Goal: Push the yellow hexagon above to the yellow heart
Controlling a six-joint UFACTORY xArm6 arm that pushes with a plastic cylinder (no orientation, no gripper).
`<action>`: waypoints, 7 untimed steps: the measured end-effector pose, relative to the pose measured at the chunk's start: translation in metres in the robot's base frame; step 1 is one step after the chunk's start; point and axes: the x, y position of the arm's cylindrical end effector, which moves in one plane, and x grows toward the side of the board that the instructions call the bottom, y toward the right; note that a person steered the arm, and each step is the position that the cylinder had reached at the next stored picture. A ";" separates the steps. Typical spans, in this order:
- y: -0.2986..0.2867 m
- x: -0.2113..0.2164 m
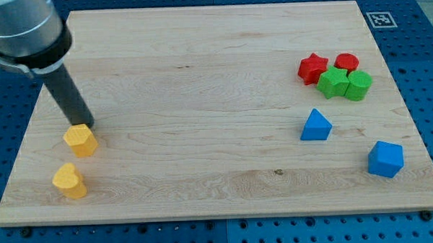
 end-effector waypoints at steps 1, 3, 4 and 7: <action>0.023 0.003; 0.023 -0.001; 0.013 -0.011; 0.000 0.012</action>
